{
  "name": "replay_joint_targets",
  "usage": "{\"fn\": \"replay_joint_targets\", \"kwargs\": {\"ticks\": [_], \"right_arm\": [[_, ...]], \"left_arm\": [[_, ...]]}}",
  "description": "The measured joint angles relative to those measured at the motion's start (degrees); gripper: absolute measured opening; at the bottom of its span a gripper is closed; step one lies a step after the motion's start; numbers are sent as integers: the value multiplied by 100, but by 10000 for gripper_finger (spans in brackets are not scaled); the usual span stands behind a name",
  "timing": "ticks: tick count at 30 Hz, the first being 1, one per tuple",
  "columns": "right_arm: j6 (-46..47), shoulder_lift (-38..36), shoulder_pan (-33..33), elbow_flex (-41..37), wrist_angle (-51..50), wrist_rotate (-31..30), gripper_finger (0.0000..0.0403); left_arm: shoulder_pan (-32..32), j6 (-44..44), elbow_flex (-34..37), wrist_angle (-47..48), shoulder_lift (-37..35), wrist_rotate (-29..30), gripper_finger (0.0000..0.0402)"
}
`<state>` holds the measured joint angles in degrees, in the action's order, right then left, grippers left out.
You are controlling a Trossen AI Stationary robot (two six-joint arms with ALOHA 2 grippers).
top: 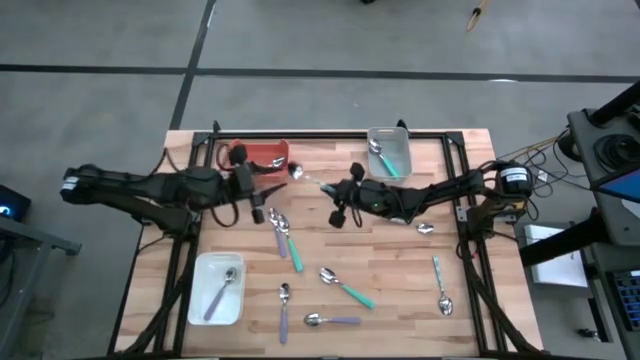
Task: Sort silverware by color (type)
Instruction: Put the bottom left blue patterned spoon into the orange bin
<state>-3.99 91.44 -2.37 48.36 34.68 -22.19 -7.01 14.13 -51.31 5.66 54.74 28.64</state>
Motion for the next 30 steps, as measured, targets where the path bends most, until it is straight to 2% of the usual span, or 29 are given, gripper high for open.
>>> {"fn": "replay_joint_targets", "kwargs": {"ticks": [5,11,14,18,20,24,30], "right_arm": [[-336,0,-108,0,861,-190,21],[-461,1,-116,0,1620,-181,21],[-456,32,-76,0,2160,28,21],[-415,352,44,62,3460,715,21],[-529,590,137,190,3858,710,21],[-983,1037,246,573,3936,279,21],[-1658,1630,292,1358,3940,175,21]], "left_arm": [[0,-370,498,-566,-271,-2,146],[-2,-1021,1461,-1787,-344,-9,146],[-2,-1290,1913,-2468,-333,-9,146],[-2,-1355,2465,-3774,-212,-15,146],[-2,-1289,2656,-4455,-98,-11,146],[1,-1171,2833,-5300,134,-25,146],[46,-1165,2751,-5404,412,110,145]]}}
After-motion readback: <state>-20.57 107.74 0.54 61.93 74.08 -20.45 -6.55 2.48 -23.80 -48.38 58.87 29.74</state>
